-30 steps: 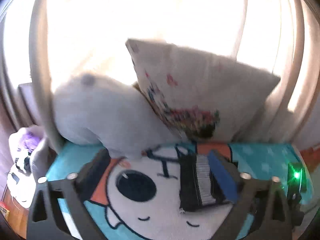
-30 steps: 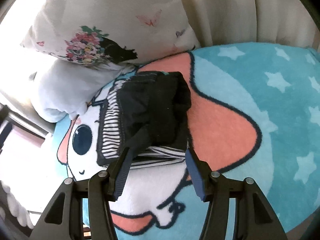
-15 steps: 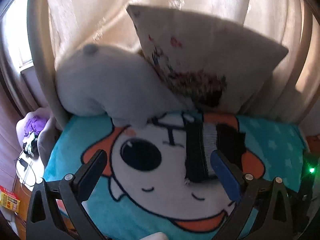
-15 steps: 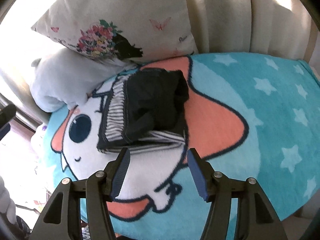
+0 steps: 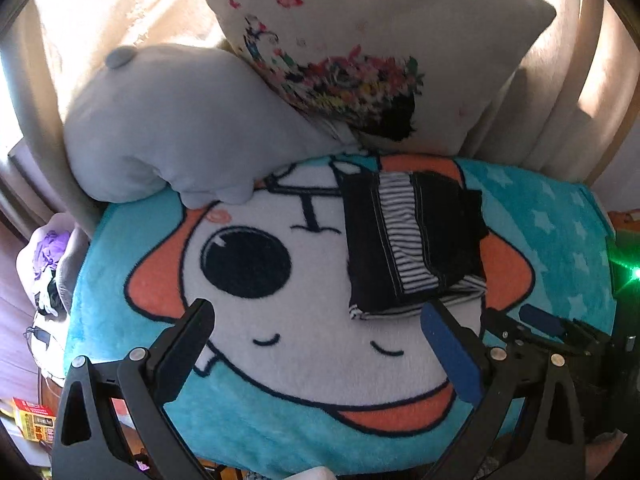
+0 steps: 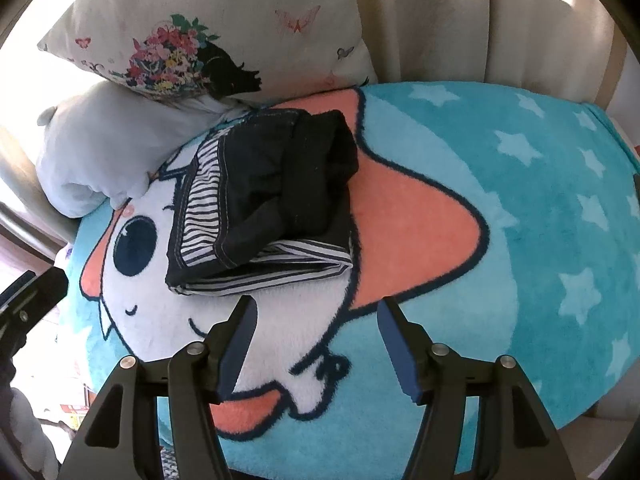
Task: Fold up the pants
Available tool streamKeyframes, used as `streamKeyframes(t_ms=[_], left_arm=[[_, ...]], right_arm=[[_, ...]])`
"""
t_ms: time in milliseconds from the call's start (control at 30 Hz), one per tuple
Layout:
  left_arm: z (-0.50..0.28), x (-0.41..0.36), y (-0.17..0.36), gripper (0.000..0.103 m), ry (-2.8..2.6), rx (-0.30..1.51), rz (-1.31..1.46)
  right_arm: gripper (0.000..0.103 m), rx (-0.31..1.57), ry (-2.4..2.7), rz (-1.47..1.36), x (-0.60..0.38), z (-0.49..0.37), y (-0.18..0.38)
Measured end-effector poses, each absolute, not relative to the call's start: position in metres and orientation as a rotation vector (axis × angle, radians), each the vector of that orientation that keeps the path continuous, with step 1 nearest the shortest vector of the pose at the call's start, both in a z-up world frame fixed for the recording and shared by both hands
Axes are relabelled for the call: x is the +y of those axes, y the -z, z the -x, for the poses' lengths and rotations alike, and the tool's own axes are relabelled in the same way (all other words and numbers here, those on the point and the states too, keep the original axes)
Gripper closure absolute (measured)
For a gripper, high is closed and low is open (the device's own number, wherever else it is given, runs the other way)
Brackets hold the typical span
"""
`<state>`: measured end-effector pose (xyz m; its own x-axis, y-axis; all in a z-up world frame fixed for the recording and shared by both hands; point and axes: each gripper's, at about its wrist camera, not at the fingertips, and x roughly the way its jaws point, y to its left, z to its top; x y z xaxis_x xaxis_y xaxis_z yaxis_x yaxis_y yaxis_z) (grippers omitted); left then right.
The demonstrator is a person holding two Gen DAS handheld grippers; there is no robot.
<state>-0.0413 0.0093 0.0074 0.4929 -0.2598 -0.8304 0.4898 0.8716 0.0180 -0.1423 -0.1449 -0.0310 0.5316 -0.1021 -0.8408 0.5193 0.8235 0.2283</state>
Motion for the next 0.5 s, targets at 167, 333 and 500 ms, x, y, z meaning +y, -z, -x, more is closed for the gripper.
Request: streamKeyframes(t_ms=[167,333,500], left_arm=[[0.035,0.007,0.003,0.0,0.474,0.998,-0.265],[0.029,0.006,0.01,0.0,0.484,1.032,-0.256],[0.025,0.004,0.017,0.0,0.498,1.059,-0.26]], right_arm=[[0.035,0.961,0.409,-0.5,-0.146,0.14,0.037],[0.035,0.973,0.432,-0.511,-0.15,0.138,0.04],[0.035,0.982,0.437,-0.505,-0.15,0.134,0.041]])
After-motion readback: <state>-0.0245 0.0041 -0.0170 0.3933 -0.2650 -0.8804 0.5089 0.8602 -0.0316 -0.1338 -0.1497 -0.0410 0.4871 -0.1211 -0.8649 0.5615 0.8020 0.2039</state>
